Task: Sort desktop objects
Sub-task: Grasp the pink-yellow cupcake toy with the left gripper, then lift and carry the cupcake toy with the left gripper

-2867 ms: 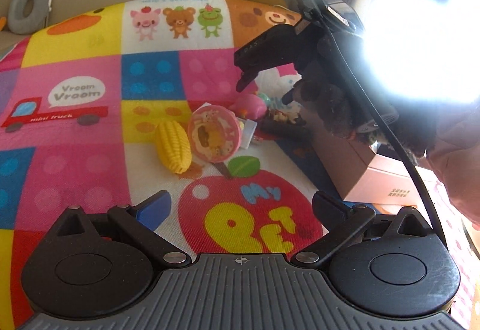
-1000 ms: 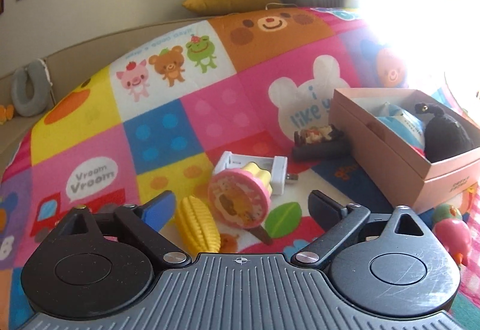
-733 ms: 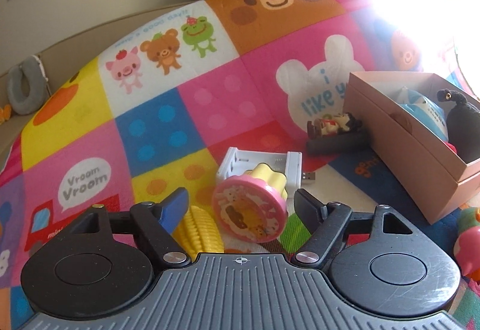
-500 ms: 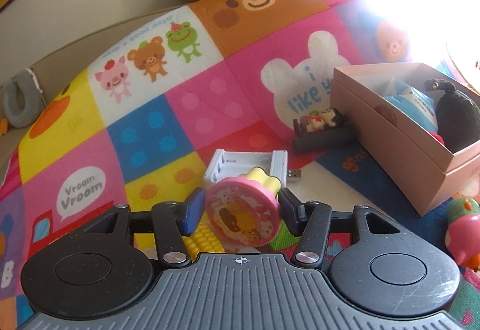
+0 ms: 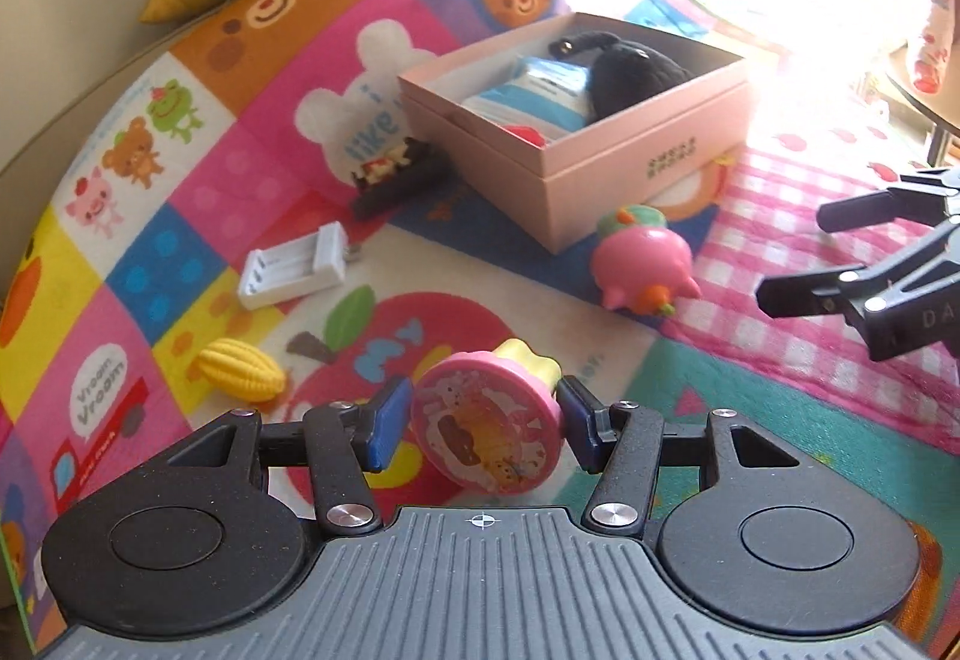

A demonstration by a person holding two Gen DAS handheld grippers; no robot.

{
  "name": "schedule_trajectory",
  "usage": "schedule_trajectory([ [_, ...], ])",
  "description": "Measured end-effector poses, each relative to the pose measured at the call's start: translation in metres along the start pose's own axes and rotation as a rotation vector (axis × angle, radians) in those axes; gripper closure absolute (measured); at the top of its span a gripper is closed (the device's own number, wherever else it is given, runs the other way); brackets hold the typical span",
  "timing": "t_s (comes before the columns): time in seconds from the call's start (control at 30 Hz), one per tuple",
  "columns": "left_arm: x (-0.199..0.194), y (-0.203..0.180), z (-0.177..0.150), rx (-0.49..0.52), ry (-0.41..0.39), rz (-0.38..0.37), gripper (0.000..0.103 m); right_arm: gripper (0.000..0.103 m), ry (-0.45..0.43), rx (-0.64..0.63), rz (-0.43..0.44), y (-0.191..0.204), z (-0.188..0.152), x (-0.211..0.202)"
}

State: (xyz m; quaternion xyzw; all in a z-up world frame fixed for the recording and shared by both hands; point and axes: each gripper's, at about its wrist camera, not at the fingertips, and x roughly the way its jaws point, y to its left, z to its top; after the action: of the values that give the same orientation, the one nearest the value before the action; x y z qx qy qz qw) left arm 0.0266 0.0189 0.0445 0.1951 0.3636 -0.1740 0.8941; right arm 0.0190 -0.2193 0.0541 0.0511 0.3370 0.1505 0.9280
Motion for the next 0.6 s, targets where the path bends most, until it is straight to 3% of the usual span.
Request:
schedule_trajectory([
  [0.27, 0.012, -0.013, 0.006, -0.009, -0.013, -0.019, 0.041, 0.005, 0.001, 0.002, -0.005, 0.000, 0.001, 0.000],
  [0.5, 0.001, -0.012, 0.004, -0.050, -0.063, -0.054, 0.013, 0.003, 0.004, 0.007, -0.014, -0.001, 0.001, 0.001],
  [0.6, -0.005, -0.008, -0.007, -0.083, -0.052, -0.067, 0.010, 0.003, 0.006, 0.005, -0.014, -0.001, 0.000, 0.002],
])
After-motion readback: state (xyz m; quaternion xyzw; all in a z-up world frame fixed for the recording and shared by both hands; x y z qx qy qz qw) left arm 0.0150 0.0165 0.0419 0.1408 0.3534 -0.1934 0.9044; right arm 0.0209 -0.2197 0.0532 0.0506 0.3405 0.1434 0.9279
